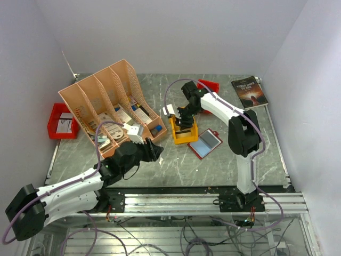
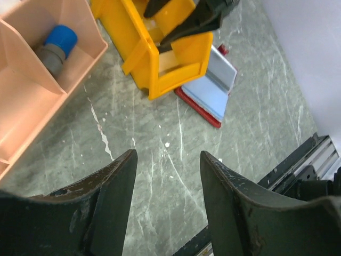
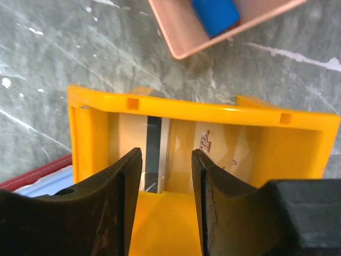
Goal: Put the credit cards into the card holder
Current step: Pick up the credit card from the storage box.
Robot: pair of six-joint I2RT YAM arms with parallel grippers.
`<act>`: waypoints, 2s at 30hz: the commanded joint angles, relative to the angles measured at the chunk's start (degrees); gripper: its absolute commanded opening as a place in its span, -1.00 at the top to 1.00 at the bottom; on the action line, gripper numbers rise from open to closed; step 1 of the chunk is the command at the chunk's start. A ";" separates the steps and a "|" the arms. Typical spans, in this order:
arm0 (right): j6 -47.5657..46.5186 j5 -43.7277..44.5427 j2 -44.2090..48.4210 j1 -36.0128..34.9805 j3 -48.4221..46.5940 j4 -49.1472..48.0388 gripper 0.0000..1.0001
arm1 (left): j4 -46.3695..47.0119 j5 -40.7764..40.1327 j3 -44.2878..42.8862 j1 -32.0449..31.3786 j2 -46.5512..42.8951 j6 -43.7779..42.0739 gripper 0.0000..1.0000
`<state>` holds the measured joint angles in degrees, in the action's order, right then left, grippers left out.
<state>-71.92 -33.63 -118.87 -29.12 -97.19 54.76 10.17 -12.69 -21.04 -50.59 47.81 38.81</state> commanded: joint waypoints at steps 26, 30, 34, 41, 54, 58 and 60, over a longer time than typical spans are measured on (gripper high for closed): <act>-2.80 -0.14 -7.73 0.59 -2.82 11.15 0.18 | 28.15 -0.26 -11.14 -6.41 44.28 7.77 0.33; -2.14 -2.08 -6.46 0.57 -2.22 11.36 0.23 | 28.27 -0.83 -12.79 -6.37 47.29 7.52 0.33; -2.06 -3.64 -5.79 0.56 -2.92 13.38 0.34 | 27.82 -1.09 -13.74 -6.37 49.43 7.60 0.32; -2.44 -4.54 -3.66 0.61 -1.98 15.55 0.52 | 27.20 -1.97 -14.28 -6.30 50.79 7.60 0.32; -1.52 -5.08 -1.73 0.58 1.04 18.23 0.73 | 26.04 -2.68 -14.75 -5.84 50.30 6.87 0.32; -0.97 -4.94 -1.19 0.63 1.67 18.50 0.72 | 25.99 -2.94 -14.60 -5.77 49.93 6.83 0.32; 0.95 -4.35 -0.66 0.63 2.58 16.62 0.67 | 26.05 -2.98 -14.47 -5.75 49.81 6.81 0.32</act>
<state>-73.28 -37.80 -122.10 -28.56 -96.09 71.42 34.44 -12.80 -34.24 -56.77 98.19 46.54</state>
